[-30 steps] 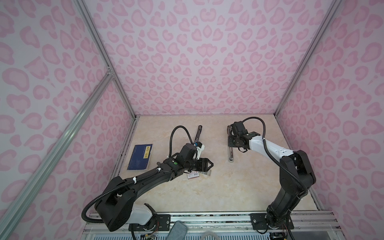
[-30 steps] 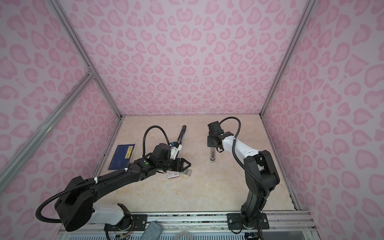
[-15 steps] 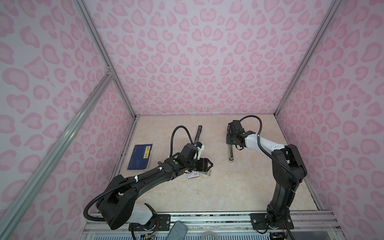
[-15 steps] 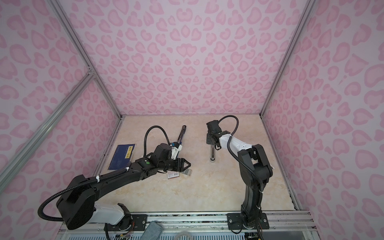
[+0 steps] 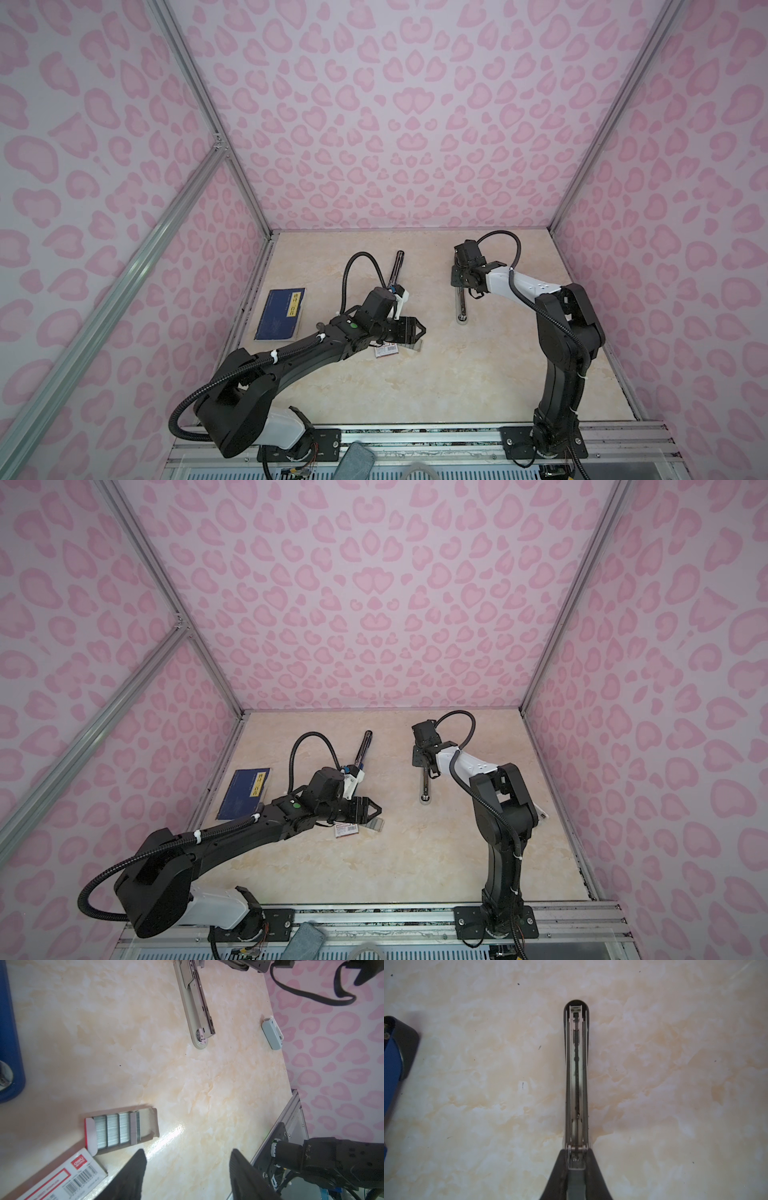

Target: Load the staples into the stapler

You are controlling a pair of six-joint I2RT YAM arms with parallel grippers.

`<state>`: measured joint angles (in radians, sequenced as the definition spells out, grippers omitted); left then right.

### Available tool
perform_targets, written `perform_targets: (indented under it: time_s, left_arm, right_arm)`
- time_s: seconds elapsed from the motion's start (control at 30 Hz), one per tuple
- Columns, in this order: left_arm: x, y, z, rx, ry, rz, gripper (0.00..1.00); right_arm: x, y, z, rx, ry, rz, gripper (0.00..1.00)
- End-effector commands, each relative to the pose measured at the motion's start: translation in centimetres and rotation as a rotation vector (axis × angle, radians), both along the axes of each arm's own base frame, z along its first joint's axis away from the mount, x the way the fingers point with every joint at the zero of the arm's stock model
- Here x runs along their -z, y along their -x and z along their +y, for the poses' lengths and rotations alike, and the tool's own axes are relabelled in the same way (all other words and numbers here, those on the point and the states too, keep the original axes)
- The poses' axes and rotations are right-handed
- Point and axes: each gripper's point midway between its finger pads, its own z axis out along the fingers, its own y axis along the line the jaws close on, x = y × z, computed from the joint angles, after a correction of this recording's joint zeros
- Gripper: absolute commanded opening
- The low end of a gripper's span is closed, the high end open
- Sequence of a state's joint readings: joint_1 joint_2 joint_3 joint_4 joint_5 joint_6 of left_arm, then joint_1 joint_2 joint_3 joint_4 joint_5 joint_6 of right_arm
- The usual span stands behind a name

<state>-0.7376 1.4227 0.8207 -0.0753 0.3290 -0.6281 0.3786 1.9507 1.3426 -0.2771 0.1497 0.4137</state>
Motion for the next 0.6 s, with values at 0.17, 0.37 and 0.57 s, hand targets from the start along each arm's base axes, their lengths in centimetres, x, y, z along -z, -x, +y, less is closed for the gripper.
perform_targets:
  time_s: [0.17,0.37,0.57]
  left_arm:
    - [-0.08,-0.17,-0.06,-0.001,0.0,-0.009,0.66]
    - [0.08,-0.07,0.05,-0.002,-0.002,-0.004,0.66]
    - [0.1,0.01,0.11,-0.002,-0.004,-0.003,0.66]
  right_arm:
    - [0.98,-0.03,-0.05,0.013,0.013,0.005,0.14]
    - [1.23,0.05,-0.07,0.01,0.025,0.005,0.14]
    - [1.39,0.16,0.01,0.002,0.035,0.007,0.14]
